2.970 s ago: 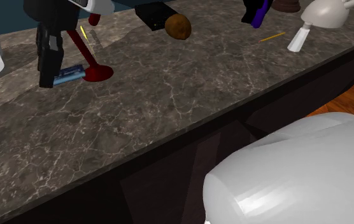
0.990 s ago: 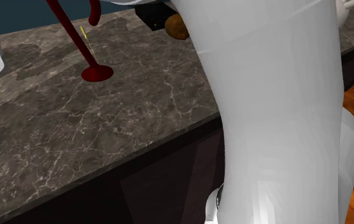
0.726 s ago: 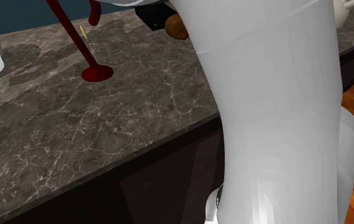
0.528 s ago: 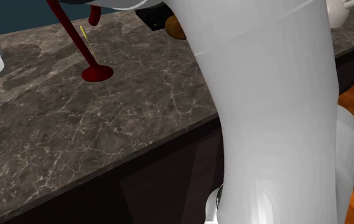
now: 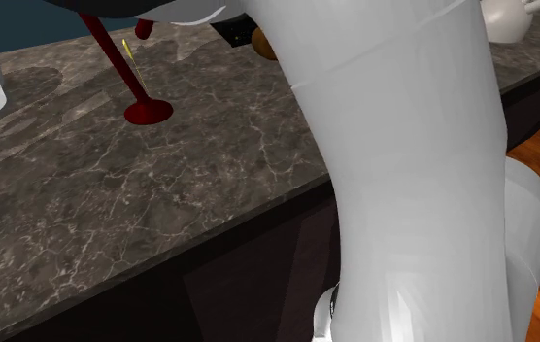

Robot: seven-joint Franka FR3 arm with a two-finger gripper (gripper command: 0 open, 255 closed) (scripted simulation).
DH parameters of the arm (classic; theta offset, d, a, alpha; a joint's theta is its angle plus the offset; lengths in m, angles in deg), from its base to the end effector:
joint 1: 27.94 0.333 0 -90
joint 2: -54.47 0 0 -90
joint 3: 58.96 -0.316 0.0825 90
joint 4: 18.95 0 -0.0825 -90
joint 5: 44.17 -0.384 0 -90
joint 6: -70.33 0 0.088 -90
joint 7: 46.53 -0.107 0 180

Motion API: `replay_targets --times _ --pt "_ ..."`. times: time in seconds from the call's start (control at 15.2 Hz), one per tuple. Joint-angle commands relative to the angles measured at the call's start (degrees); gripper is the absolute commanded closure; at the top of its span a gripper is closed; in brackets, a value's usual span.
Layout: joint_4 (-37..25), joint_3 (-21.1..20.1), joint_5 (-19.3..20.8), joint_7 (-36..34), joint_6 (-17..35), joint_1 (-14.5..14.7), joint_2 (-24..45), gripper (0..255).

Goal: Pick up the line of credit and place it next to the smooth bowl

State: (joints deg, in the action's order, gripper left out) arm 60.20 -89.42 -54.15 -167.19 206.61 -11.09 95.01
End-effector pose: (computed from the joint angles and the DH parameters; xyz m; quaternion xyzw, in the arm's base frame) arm 0.5800 0.4854 0.3765 -0.6811 0.6733 0.2033 0.2033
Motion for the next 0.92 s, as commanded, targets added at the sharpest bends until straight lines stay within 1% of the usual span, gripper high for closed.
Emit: replay_targets --times 0.0,0.46,0.86 --pt "0.60 0.04 -0.02 0.49 1.13 -0.03 0.65 255" --pt "2.09 0.24 0.02 1.89 4.61 0.09 3.02 255" --pt "2.09 0.24 0.02 1.89 4.61 0.09 3.02 255"
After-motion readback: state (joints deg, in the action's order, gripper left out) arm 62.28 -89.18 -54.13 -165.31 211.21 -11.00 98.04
